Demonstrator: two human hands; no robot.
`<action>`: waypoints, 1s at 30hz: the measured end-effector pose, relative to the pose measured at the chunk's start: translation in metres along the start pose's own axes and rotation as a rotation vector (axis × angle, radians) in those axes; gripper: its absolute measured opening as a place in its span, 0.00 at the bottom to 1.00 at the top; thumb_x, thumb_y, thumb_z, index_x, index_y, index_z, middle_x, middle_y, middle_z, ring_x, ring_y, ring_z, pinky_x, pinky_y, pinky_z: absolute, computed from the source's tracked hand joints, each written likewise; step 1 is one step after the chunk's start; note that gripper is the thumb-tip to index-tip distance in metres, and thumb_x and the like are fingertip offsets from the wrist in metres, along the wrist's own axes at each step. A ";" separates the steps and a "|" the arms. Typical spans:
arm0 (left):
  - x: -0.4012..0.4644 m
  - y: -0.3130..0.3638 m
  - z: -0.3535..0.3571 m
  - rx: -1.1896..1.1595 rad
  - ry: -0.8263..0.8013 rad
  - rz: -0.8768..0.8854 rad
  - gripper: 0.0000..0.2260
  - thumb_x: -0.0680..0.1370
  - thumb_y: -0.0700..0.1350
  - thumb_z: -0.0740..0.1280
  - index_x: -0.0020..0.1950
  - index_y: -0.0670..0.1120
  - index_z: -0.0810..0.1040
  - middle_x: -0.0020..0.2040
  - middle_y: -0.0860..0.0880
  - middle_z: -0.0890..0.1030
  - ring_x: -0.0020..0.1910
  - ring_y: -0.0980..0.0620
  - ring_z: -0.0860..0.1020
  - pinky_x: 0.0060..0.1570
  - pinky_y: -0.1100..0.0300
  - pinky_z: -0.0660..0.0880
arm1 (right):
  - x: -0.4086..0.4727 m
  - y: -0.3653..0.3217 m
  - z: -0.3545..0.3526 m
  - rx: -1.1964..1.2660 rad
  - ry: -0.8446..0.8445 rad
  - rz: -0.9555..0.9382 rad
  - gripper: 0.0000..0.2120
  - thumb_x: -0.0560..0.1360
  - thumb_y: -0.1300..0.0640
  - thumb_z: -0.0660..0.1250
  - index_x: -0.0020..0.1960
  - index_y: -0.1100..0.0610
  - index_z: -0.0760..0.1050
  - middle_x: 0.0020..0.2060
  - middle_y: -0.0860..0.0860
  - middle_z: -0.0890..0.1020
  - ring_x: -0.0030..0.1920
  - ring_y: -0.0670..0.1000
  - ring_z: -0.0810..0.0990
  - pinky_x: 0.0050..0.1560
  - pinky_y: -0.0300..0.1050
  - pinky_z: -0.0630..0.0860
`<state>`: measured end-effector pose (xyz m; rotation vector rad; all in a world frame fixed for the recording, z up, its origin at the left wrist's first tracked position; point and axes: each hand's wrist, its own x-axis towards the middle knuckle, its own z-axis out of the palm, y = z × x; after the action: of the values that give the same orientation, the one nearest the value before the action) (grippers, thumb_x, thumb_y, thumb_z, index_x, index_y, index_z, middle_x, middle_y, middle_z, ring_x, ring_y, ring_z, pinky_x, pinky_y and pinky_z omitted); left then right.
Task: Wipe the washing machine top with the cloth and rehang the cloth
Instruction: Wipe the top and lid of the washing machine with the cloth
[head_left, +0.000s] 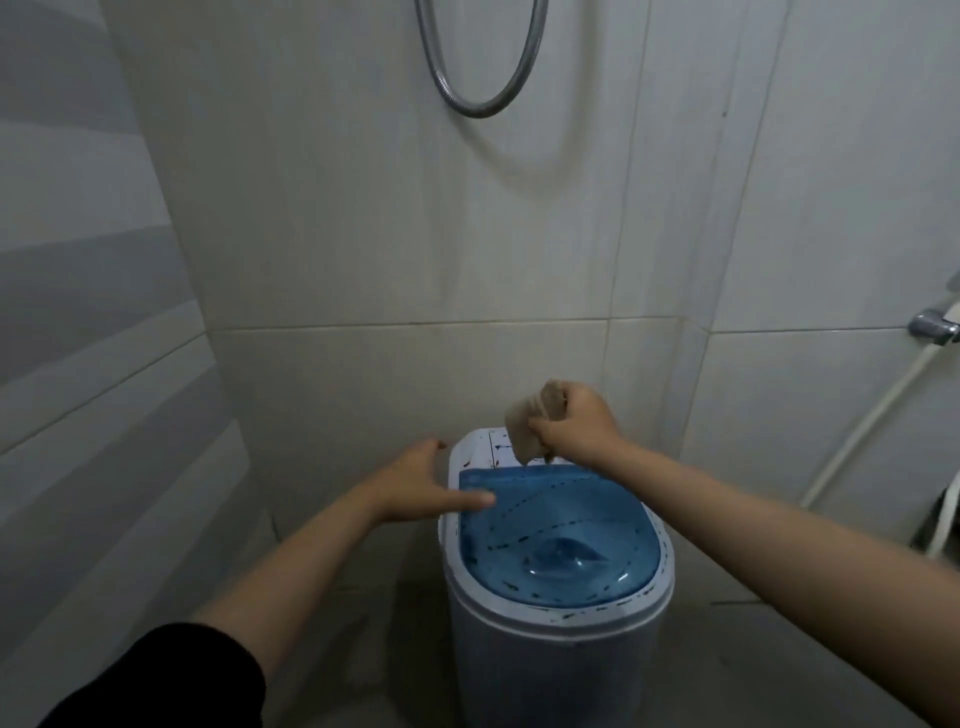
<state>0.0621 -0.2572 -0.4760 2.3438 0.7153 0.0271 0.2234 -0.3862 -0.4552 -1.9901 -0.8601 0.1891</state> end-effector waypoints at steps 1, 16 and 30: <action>0.003 -0.009 0.004 0.084 -0.069 -0.015 0.52 0.63 0.63 0.75 0.78 0.47 0.51 0.78 0.45 0.55 0.75 0.45 0.59 0.70 0.50 0.63 | 0.007 0.003 0.009 -0.113 -0.007 -0.069 0.02 0.71 0.64 0.65 0.42 0.59 0.74 0.40 0.58 0.81 0.41 0.57 0.78 0.40 0.46 0.73; 0.062 -0.095 0.066 0.333 -0.348 0.178 0.64 0.59 0.69 0.73 0.74 0.52 0.26 0.75 0.49 0.28 0.73 0.48 0.28 0.74 0.41 0.37 | 0.094 0.038 0.122 -0.777 -0.325 -0.234 0.12 0.70 0.65 0.66 0.52 0.60 0.68 0.55 0.61 0.78 0.54 0.62 0.77 0.41 0.47 0.68; 0.069 -0.114 0.078 0.203 -0.227 0.272 0.63 0.52 0.76 0.69 0.77 0.56 0.39 0.79 0.54 0.43 0.78 0.51 0.44 0.74 0.38 0.50 | 0.019 0.040 0.121 -0.755 -0.538 -0.396 0.24 0.70 0.69 0.62 0.65 0.59 0.69 0.62 0.57 0.75 0.62 0.58 0.74 0.57 0.51 0.72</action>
<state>0.0809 -0.1996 -0.6179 2.5692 0.2968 -0.1968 0.2026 -0.3027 -0.5511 -2.4269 -1.8649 0.1888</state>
